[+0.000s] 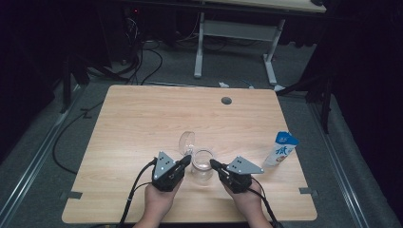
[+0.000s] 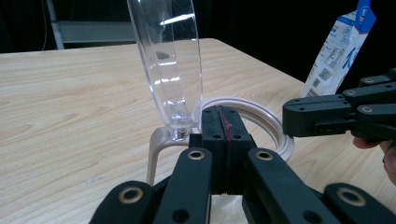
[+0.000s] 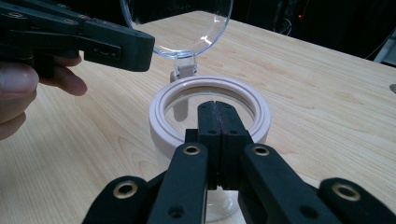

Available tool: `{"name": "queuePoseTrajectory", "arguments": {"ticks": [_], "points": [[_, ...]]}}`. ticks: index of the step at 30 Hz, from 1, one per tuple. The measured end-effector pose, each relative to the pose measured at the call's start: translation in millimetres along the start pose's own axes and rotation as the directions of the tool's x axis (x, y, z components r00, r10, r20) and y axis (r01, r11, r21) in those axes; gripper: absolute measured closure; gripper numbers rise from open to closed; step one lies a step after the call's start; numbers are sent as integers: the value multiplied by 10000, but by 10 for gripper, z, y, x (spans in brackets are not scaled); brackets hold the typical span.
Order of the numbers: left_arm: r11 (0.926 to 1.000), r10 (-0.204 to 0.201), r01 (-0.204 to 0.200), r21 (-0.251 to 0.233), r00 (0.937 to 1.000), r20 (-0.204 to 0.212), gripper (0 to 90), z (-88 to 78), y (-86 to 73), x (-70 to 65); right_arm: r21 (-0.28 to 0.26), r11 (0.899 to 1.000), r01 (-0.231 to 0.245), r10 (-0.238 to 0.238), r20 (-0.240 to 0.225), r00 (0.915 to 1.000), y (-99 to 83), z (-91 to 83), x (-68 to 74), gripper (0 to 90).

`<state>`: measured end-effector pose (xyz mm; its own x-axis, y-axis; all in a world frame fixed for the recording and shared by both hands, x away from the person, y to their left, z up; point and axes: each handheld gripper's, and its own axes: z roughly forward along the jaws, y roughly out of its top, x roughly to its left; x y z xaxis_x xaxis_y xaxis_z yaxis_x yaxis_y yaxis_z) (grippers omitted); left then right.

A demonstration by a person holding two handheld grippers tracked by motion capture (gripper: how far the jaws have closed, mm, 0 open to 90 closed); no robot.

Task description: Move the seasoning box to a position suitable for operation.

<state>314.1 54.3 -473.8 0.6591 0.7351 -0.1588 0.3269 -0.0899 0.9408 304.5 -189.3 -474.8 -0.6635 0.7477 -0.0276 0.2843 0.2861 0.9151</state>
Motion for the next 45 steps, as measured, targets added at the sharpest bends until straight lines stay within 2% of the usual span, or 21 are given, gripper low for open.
{"name": "queuePoseTrajectory", "arguments": {"ticks": [5,8,13,17,20,21,23,26,29,33,36,38,40,43,45], "points": [[10000,28,-28,37,10000,52,900,-17,-10,-4,-22,10000,-36,36,-26,10000,0,0,-2,895],[9999,62,-64,118,9999,160,900,-81,-52,6,-16,9999,-108,108,121,9999,-6,-26,-13,836],[9970,500,-494,593,9987,-83,885,-235,-171,151,18,9982,-602,599,825,9948,-86,-198,-163,776],[9928,559,-529,1074,9981,-252,866,-318,-291,389,111,9941,-1080,1046,1668,9804,-222,-387,-322,733],[9944,114,-95,1053,9998,-174,872,-358,-404,486,198,9875,-1565,1470,2446,9584,-358,-546,-439,695],[9940,152,-133,1084,9997,-169,872,-360,-436,492,221,9865,-1625,1511,2620,9532,-388,-581,-468,680],[9928,274,-273,1163,9996,8,872,-350,-450,482,172,9805,-1956,1809,3075,9342,-466,-675,-536,647],[9949,252,-260,980,9996,95,871,-354,-434,480,73,9731,-2301,2115,3661,9062,-566,-816,-623,596],[9942,325,-343,1024,9993,189,871,-348,-449,482,-38,9664,-2569,2336,4289,8726,-642,-934,-695,530],[9938,316,-336,1061,9993,205,870,-352,-470,490,-105,9546,-2977,2661,4796,8362,-692,-993,-814,436],[9936,357,-373,1070,9992,172,869,-360,-483,476,-44,9506,-3105,2700,5055,8195,-719,-969,-879,342],[9935,343,-355,1080,9993,135,869,-367,-493,471,-42,9490,-3152,2725,5138,8135,-735,-940,-919,235],[9934,330,-339,1099,9994,97,869,-376,-505,468,28,9431,-3325,2840,5132,8099,-746,-905,-964,148],[9928,361,-359,1141,9993,3,869,-414,-526,467,81,9386,-3450,2844,5481,7866,-750,-845,-1042,63],[9929,348,-337,1138,9994,-78,869,-446,-538,471,106,9372,-3487,2835,5593,7790,-748,-816,-1087,51]]}}
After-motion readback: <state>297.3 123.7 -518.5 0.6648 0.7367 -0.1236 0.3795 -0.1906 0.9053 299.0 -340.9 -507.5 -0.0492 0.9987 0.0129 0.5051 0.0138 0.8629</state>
